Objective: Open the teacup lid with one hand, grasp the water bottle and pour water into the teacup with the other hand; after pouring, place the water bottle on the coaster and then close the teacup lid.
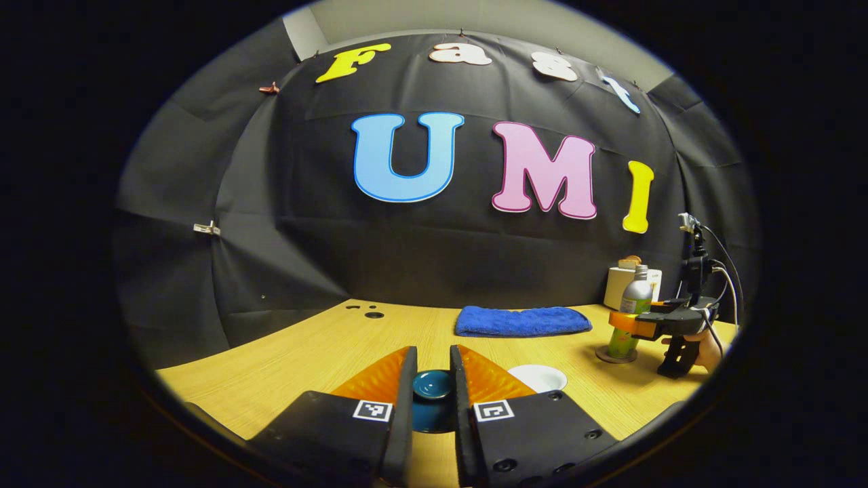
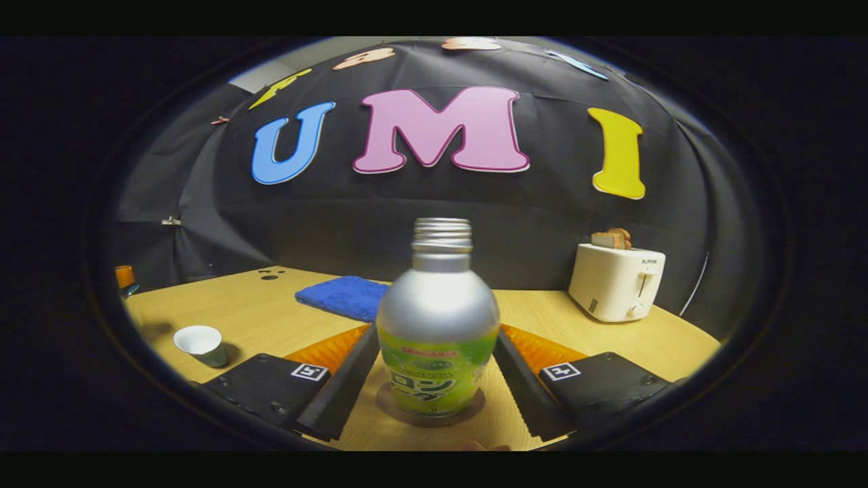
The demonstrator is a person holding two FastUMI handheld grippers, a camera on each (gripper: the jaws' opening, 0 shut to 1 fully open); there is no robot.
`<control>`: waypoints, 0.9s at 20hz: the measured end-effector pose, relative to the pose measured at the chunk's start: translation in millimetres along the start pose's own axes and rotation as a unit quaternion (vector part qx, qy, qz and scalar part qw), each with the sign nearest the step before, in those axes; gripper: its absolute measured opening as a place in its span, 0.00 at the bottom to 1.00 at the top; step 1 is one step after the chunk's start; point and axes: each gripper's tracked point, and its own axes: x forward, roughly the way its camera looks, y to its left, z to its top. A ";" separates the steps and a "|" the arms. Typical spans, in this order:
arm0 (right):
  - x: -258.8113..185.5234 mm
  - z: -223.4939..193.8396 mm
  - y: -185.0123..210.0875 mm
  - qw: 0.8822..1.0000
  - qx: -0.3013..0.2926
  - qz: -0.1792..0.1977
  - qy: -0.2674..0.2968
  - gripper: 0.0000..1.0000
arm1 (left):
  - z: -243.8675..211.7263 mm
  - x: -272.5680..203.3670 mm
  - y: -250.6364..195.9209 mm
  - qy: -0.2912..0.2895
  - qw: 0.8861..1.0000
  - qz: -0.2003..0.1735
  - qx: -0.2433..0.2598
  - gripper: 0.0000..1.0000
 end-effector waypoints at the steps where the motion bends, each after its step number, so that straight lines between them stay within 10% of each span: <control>1: -0.4 0.3 -0.7 1.000 0.005 -0.001 0.002 0.98 | 0.6 -0.2 -1.8 -0.001 1.000 -0.002 0.000 0.29; 18: -57.4 -8.3 -7.0 1.000 0.017 -0.015 0.012 0.98 | 9.9 -6.7 -27.8 -0.010 1.000 -0.027 -0.004 0.29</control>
